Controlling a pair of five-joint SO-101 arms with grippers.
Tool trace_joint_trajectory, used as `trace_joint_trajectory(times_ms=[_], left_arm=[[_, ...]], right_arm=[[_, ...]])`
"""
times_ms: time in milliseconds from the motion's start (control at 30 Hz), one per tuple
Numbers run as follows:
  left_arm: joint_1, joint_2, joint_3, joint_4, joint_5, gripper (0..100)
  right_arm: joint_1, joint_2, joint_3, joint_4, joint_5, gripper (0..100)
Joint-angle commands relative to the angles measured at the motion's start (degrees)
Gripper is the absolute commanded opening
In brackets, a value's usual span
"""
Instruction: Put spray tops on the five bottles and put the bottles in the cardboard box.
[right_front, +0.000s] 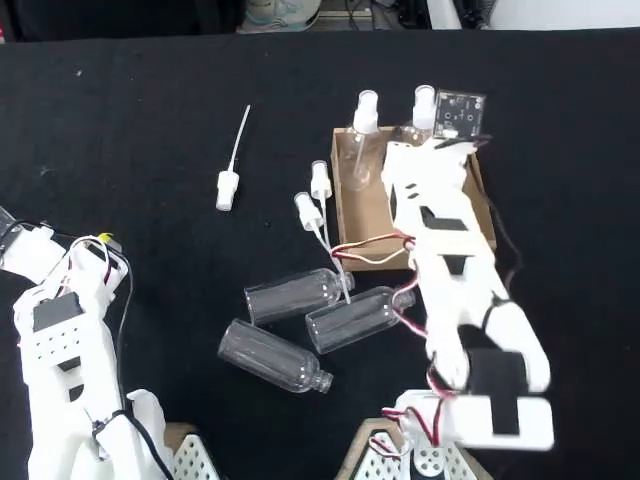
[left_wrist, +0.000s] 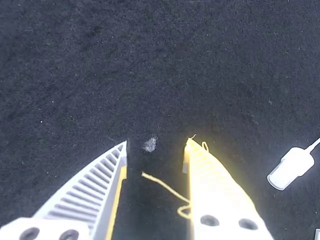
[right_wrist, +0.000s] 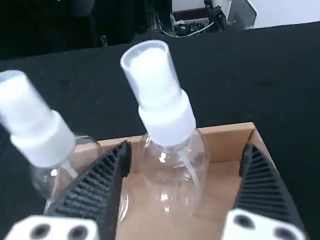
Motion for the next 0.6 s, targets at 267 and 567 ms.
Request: trace_joint_trajectory(times_ms=[267, 567], left_arm=[[-0.13, -1.14, -1.89, -1.32, 0.18, 18], [-0.13, -1.14, -1.89, -1.32, 0.18, 18]], right_arm=[[-0.53, -17.1, -0.57, 31.91, -0.26, 18.1], [-7.21, -15.52, -0.66, 34.02, -1.76, 5.1]])
